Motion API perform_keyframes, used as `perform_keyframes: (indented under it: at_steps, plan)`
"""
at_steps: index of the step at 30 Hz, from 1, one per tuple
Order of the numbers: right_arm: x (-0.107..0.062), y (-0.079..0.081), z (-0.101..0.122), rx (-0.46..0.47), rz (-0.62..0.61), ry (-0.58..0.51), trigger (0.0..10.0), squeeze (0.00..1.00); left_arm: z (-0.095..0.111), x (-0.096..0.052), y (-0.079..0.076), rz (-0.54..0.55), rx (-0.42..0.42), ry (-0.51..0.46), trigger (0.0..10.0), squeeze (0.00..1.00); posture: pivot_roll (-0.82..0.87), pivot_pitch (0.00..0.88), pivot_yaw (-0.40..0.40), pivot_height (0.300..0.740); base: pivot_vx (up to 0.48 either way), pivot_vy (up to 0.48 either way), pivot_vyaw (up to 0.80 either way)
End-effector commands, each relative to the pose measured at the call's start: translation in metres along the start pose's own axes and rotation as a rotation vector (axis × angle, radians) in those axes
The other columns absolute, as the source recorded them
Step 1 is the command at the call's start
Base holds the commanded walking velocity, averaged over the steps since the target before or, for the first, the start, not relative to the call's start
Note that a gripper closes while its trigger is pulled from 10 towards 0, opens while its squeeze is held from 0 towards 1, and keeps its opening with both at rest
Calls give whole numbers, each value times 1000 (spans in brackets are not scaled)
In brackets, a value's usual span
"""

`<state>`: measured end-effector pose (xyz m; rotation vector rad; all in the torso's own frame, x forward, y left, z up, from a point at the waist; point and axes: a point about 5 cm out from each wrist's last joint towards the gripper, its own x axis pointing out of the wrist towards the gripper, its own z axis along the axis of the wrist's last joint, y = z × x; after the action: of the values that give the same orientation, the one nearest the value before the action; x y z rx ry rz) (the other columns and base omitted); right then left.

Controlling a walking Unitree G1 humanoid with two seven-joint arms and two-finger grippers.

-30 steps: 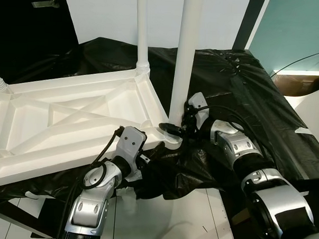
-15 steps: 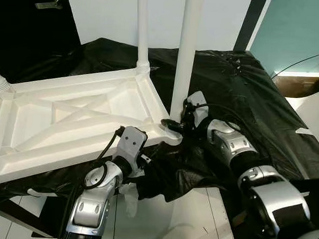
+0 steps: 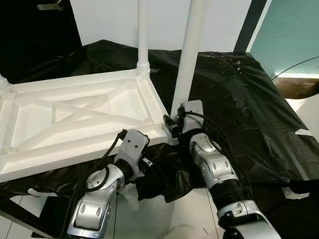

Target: Building children table

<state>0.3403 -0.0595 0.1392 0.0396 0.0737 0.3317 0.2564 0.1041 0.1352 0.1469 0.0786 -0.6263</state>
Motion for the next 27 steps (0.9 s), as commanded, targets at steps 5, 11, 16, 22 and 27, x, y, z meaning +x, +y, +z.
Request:
perform_keyframes:
  at_steps: [5, 11, 16, 22, 27]
  plan:
    - [-7, 4, -17, 58, -37, 99, 10000, 0, -3, 0, -1, 42, -1, 16, 10000, 0, 124, 0, -68, 740, 0, 0, 0]
    - [-6, -5, -11, 35, -28, 73, 10000, 1000, -3, -1, 0, 50, -2, 16, 10000, 0, 132, 0, -72, 740, 0, 0, 0]
    - [-4, -16, -2, 22, 41, 31, 10000, 1000, -2, -1, 0, 53, -3, 16, 10000, 0, 131, 0, -71, 740, 0, 0, 0]
    - [1, -38, 13, -72, 234, -22, 10000, 855, -1, -1, 2, 58, 2, 13, 10000, 0, 123, 0, -66, 740, 0, 0, 0]
    - [9, -32, 18, -125, 412, -11, 10000, 0, 2, 2, 5, 61, 8, 5, 10000, 0, 119, 0, -59, 740, 0, 0, 0]
